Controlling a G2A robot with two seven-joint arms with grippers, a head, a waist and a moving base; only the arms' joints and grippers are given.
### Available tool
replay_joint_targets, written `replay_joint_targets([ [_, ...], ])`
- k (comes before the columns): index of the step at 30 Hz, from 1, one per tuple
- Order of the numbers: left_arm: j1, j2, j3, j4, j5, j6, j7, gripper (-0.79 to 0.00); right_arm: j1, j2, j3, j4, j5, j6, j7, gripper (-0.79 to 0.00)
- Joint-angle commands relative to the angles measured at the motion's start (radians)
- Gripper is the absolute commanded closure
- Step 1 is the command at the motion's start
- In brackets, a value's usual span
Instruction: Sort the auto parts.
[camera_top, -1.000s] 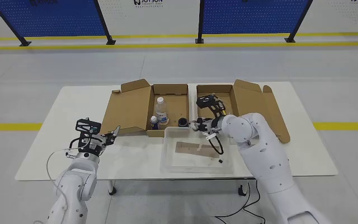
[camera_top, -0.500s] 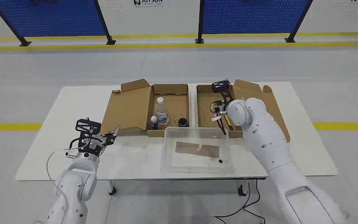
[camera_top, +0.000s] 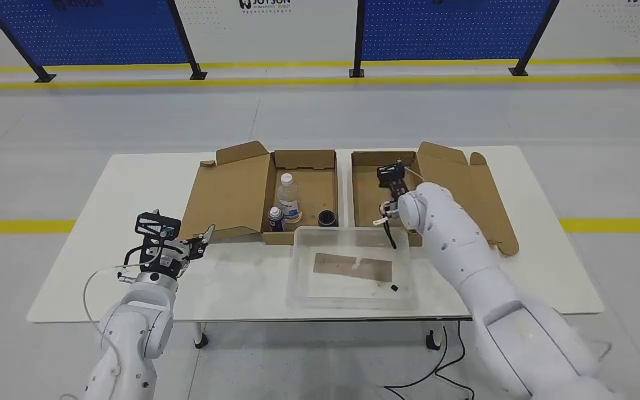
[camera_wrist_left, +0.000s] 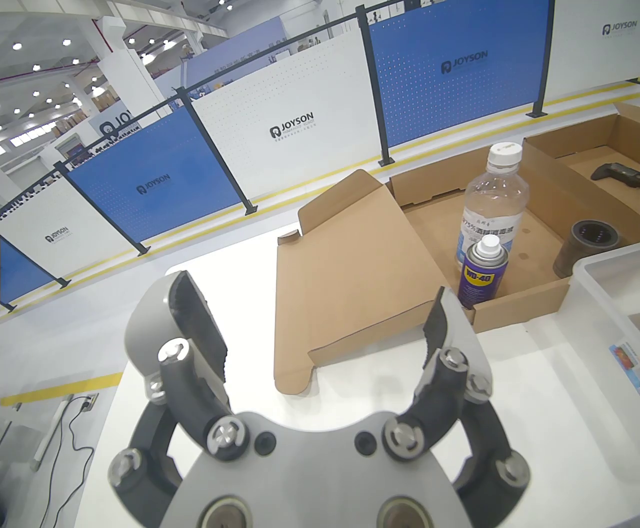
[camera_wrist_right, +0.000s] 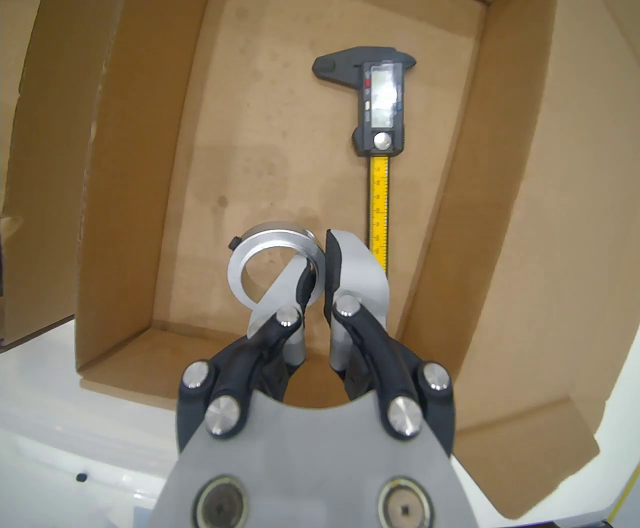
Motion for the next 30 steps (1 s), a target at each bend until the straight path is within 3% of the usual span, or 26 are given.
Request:
replay_joint_targets([
  [1,0.0,0.0,0.0,0.0,0.0,0.0,0.0,-0.785,0.013,-0.013,-0.008,0.041,0.013,-0.013,-0.011,-0.08],
  [7,0.0,0.0,0.0,0.0,0.0,0.0,0.0,-0.785,0.05,-0.045,-0.022,0.122,0.032,-0.031,-0.039,-0.289],
  [10,0.0,0.0,0.0,0.0,0.0,0.0,0.0,-0.785,0.065,-0.056,-0.025,0.144,0.038,-0.034,-0.053,-0.308],
  [12,0.0,0.0,0.0,0.0,0.0,0.0,0.0,-0.785,0.075,-0.061,-0.02,0.151,0.052,-0.035,-0.067,-0.385],
  [15,0.0,0.0,0.0,0.0,0.0,0.0,0.0,-0.785,0.095,-0.061,-0.001,0.156,0.083,-0.039,-0.11,-0.785],
  [24,0.0,0.0,0.0,0.0,0.0,0.0,0.0,-0.785,0.097,-0.03,0.089,0.1,0.181,-0.067,-0.307,-0.785],
  [30,0.0,0.0,0.0,0.0,0.0,0.0,0.0,-0.785,0.052,0.008,0.145,-0.027,0.179,-0.04,-0.377,-0.785],
])
